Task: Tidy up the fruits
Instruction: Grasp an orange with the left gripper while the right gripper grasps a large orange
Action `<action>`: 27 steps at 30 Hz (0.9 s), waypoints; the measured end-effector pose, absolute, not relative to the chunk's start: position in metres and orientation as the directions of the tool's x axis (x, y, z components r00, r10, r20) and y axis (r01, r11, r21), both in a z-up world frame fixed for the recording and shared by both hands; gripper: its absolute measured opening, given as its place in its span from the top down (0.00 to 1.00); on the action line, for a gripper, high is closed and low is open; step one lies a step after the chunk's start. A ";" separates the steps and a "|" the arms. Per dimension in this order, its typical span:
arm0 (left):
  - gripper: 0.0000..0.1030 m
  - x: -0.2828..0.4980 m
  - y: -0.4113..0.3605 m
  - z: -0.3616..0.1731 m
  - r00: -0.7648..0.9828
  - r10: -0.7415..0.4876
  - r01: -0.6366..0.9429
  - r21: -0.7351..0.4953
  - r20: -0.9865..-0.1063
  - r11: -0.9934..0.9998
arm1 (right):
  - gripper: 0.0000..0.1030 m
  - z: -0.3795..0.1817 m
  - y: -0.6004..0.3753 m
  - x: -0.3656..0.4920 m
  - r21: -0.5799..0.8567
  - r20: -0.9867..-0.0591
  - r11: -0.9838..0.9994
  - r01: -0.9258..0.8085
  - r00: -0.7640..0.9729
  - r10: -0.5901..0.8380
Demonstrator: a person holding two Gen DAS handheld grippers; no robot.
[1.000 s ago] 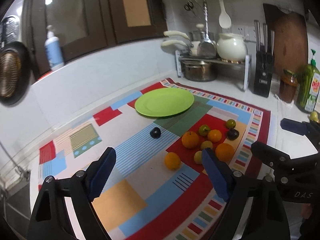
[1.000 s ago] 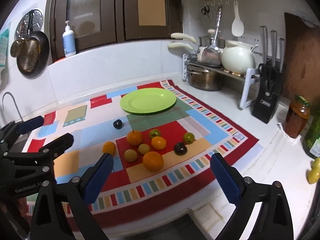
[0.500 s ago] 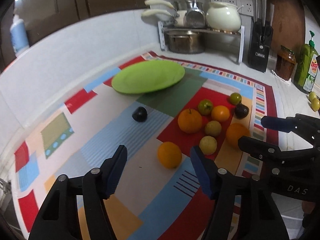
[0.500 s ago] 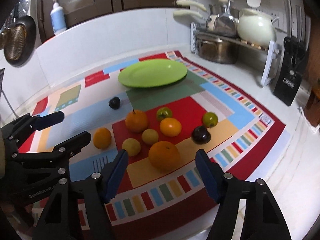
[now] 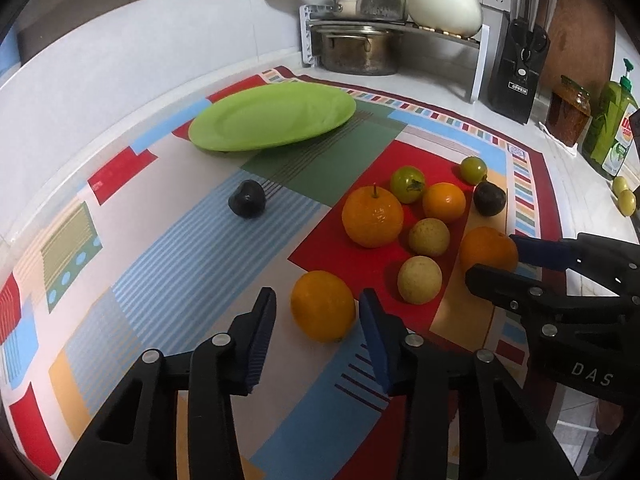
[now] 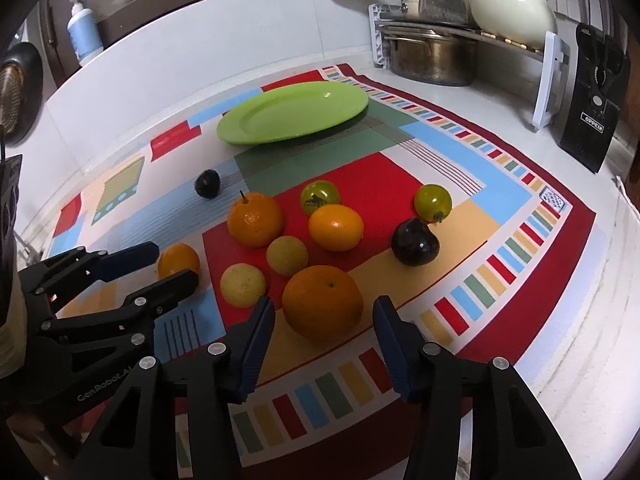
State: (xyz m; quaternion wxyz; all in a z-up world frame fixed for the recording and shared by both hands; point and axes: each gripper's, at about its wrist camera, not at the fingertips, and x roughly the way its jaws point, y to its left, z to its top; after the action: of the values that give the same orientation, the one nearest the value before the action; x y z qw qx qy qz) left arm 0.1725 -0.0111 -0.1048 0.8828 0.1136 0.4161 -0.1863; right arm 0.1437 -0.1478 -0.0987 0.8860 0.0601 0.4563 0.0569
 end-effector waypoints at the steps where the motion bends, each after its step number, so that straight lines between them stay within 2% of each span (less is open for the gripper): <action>1: 0.62 0.174 -0.011 -0.105 0.582 -0.236 0.423 0.041 -0.778 0.905 | 0.53 -0.100 -0.148 0.144 0.160 -0.803 0.986 -0.047 0.575 0.158; 4: 0.67 0.175 -0.011 -0.106 0.576 -0.248 0.426 0.027 -0.779 0.905 | 0.56 -0.102 -0.148 0.146 0.165 -0.807 0.985 -0.046 0.568 0.162; 16: 0.68 0.175 -0.011 -0.103 0.583 -0.258 0.436 0.028 -0.771 0.899 | 0.58 -0.097 -0.147 0.147 0.146 -0.803 0.988 -0.053 0.577 0.150; 27: 0.68 0.175 -0.011 -0.071 0.622 -0.284 0.411 -0.005 -0.730 0.912 | 0.59 -0.067 -0.148 0.152 0.142 -0.774 0.985 -0.099 0.609 0.173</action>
State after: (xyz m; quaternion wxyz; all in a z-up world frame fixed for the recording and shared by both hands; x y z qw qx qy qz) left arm 0.1755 -0.0107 -0.0712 0.8969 0.0814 0.3893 -0.1936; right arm 0.1516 -0.1475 -0.0665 0.8960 0.0426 0.4353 0.0759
